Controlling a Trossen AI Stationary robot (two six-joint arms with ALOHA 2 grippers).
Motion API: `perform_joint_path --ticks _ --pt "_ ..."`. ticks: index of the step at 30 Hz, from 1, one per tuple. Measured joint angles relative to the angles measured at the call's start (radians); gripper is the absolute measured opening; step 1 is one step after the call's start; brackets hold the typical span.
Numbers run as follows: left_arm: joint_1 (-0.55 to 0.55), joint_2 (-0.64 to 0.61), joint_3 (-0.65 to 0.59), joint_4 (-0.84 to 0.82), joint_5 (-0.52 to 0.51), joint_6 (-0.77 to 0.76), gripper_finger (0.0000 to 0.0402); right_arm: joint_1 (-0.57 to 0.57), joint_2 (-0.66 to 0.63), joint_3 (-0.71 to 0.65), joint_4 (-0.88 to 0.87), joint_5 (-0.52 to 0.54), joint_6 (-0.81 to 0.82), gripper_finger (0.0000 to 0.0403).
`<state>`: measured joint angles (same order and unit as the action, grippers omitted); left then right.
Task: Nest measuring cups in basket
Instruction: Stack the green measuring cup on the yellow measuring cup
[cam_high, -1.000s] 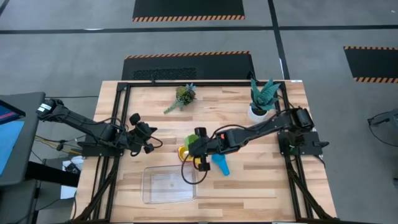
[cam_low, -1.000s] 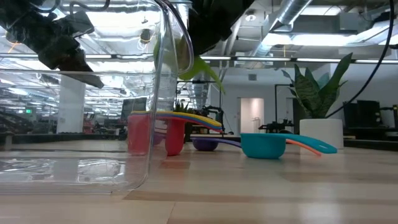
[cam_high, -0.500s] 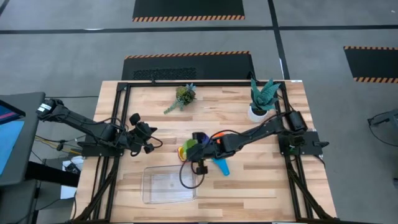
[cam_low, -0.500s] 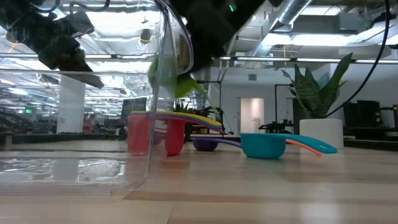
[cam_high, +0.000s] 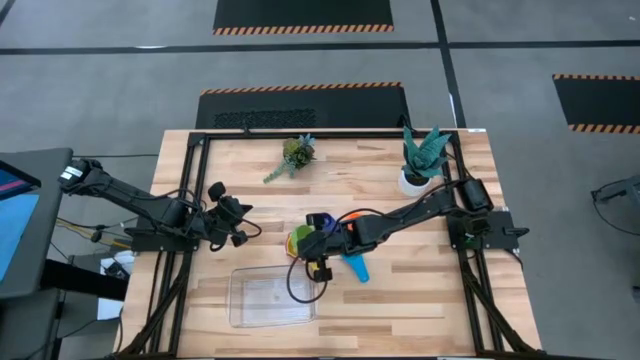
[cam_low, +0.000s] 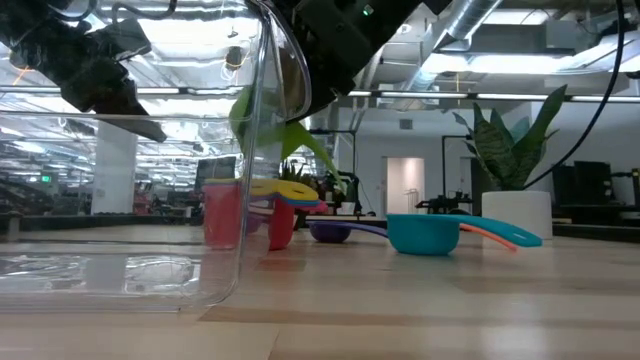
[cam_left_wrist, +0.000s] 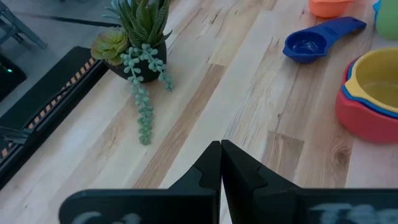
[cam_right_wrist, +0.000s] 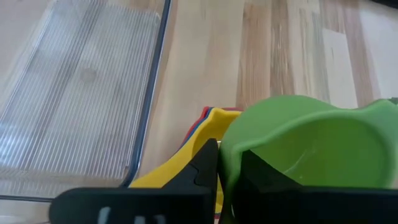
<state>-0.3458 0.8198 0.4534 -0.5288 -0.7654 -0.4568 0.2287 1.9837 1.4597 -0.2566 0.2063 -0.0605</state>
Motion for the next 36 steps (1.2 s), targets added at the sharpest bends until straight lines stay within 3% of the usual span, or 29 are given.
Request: perform_joint_path --ticks 9,15,36 --pt "0.0 0.0 0.0 -0.001 0.0 0.0 0.0 0.0 -0.001 0.0 0.005 0.0 0.007 0.0052" --pt "0.0 0.0 0.0 -0.003 0.0 -0.001 0.0 0.0 -0.001 0.0 0.005 -0.044 0.008 0.0079" --pt "0.0 0.0 0.0 -0.003 0.0 -0.003 0.0 -0.002 -0.002 0.0 0.028 -0.045 0.01 0.0166"
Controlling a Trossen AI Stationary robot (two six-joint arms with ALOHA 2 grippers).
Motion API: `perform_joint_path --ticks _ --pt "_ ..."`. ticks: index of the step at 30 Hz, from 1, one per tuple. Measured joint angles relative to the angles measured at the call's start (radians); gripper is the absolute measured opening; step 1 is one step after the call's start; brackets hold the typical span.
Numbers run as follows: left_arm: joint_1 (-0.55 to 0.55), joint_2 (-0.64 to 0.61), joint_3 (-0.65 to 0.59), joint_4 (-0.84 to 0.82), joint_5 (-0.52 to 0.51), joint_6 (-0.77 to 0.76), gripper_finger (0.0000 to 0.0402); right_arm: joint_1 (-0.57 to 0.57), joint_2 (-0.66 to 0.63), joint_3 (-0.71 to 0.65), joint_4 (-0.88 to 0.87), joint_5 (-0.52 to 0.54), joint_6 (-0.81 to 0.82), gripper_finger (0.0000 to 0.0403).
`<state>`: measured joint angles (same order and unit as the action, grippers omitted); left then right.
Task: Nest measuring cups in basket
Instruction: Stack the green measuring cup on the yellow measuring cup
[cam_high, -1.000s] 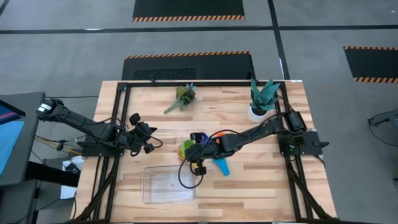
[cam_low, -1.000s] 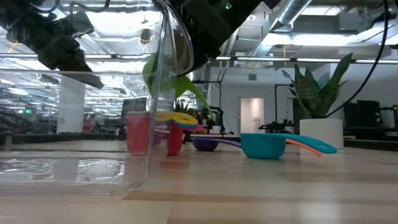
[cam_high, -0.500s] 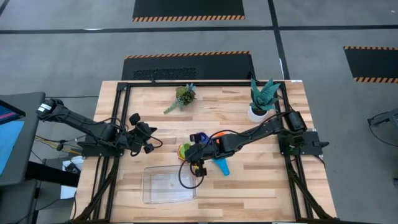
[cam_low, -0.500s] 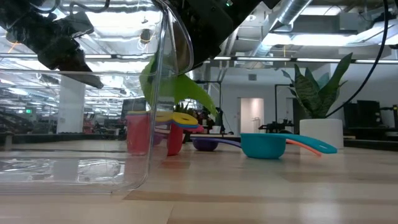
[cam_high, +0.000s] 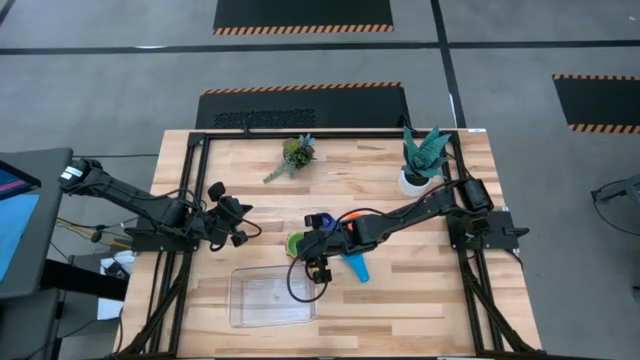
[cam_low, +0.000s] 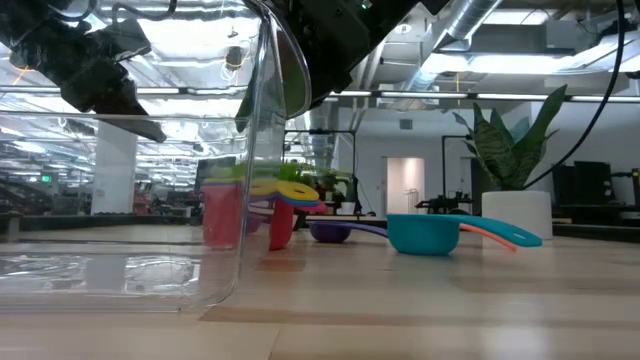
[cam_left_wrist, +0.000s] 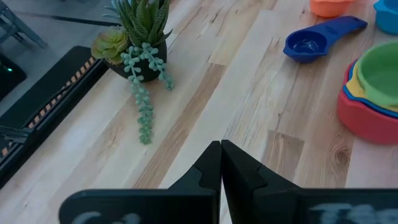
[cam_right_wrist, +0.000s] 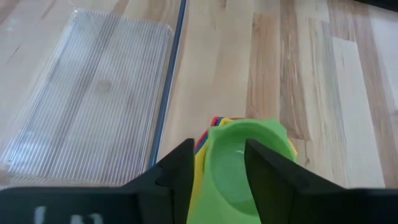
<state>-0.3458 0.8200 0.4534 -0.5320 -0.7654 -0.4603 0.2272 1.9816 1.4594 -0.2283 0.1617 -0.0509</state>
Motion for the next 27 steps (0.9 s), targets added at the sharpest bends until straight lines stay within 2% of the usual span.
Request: perform_joint_path --ticks 6,9,14,18,21,27 --pt "0.0 0.0 0.0 0.0 0.0 0.0 0.0 0.0 0.0 0.006 -0.019 0.0 -0.006 0.0176" --pt "0.0 0.0 0.0 0.0 0.0 0.0 0.0 0.0 0.0 0.059 -0.152 0.048 -0.009 0.0174" --pt "0.0 0.0 0.0 0.0 0.003 0.0 0.0 0.0 -0.001 0.149 -0.43 0.234 0.074 0.0162" --pt "0.0 0.0 0.0 0.0 0.036 0.0 0.0 -0.016 -0.002 0.15 -0.58 0.255 0.174 0.015" --pt "0.0 0.0 0.0 0.0 0.045 0.0 0.0 -0.029 0.005 0.105 -0.59 0.228 0.223 0.0139" --pt "0.0 0.0 0.0 0.0 0.045 -0.009 0.0 -0.035 0.018 0.045 -0.492 0.186 0.211 0.0122"
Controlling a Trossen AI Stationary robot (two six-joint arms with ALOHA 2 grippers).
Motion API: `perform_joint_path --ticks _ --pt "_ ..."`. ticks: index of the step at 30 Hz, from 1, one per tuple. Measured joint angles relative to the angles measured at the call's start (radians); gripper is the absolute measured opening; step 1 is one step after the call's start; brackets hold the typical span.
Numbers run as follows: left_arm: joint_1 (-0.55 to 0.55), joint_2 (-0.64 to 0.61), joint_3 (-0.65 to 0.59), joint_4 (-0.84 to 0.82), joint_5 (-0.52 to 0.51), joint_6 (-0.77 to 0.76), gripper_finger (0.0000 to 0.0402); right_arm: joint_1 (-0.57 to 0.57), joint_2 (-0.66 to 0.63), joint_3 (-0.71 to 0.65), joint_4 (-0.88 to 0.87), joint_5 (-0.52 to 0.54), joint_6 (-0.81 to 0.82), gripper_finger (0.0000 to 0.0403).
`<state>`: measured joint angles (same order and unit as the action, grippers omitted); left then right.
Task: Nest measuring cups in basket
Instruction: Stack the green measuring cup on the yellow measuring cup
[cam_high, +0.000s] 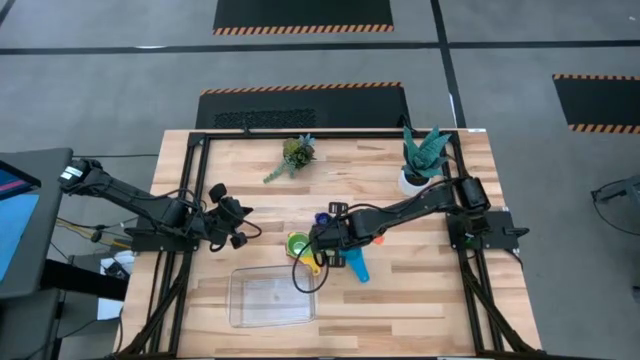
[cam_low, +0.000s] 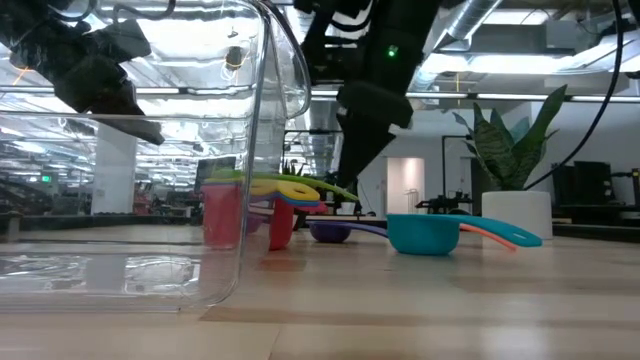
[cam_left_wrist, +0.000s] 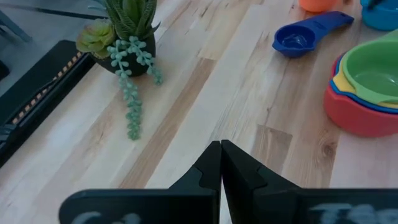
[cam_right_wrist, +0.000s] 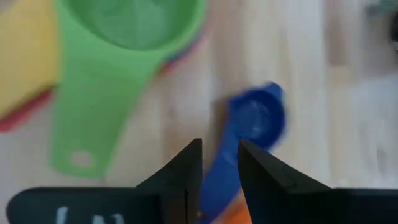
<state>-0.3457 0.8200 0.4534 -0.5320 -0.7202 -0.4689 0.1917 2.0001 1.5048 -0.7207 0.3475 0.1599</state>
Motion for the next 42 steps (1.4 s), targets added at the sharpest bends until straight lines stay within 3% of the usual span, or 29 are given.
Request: perform_joint_path --ticks 7,17,21,42 --pt "0.0 0.0 0.0 0.0 0.0 -0.01 0.0 0.004 0.014 -0.004 0.029 -0.162 -0.011 0.0119" --pt "0.0 0.0 0.0 0.0 0.0 -0.01 0.0 0.031 0.015 -0.005 0.039 -0.203 -0.028 0.0118" --pt "0.0 0.0 0.0 0.0 0.0 -0.01 0.0 0.044 0.015 -0.005 0.078 -0.267 -0.087 0.0118" --pt "0.0 0.0 0.0 0.0 0.001 -0.01 0.0 0.077 0.015 -0.005 0.107 -0.274 -0.161 0.0118"
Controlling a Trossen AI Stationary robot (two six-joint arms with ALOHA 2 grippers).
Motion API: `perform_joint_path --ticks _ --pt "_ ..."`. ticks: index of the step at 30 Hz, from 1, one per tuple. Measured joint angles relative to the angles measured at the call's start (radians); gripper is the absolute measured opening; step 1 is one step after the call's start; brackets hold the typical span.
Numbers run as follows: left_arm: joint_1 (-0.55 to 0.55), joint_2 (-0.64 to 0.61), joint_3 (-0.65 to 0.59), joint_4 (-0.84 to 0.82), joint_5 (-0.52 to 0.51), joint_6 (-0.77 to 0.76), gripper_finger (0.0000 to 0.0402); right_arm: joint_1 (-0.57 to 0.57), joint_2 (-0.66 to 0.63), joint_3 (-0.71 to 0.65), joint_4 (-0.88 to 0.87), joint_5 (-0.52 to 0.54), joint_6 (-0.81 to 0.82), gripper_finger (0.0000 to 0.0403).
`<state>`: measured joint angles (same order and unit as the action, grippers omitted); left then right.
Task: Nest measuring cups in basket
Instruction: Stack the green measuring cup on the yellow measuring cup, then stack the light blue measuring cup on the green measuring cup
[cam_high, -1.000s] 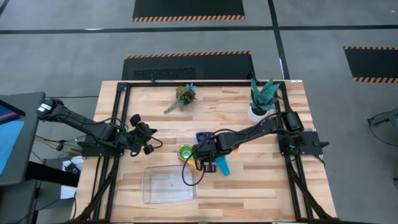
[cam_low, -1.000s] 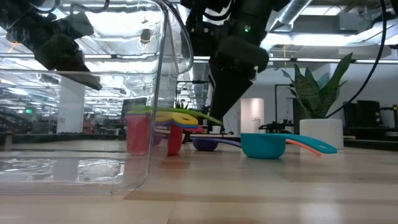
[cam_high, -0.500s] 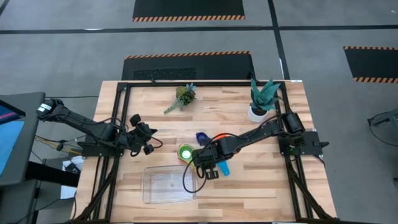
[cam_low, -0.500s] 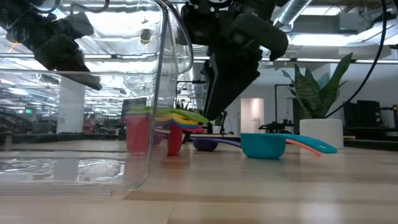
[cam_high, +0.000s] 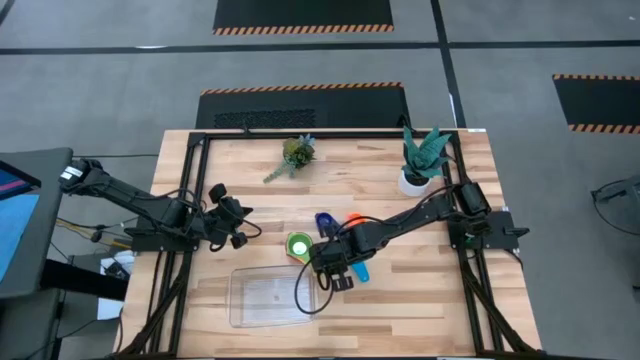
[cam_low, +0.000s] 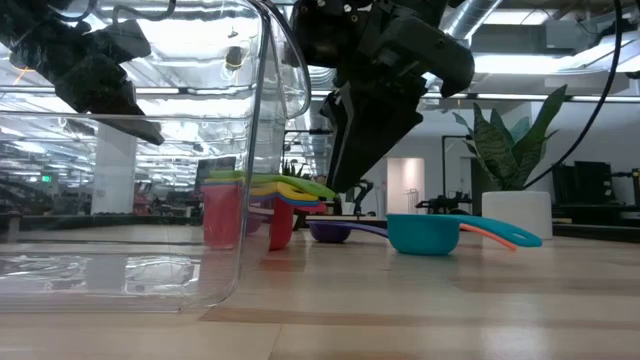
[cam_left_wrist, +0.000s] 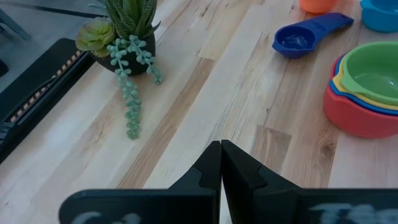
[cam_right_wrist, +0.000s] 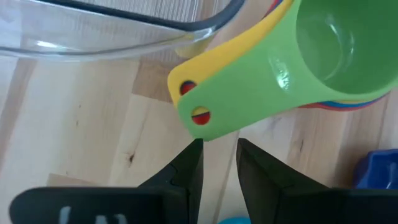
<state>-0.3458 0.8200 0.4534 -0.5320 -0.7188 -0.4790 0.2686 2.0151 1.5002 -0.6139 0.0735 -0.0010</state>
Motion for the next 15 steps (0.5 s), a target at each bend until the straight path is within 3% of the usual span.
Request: perform_joint_path --ticks 15 --pt "0.0 0.0 0.0 0.0 0.001 0.0 0.0 0.006 -0.003 0.0 -0.003 0.001 -0.01 0.0118"
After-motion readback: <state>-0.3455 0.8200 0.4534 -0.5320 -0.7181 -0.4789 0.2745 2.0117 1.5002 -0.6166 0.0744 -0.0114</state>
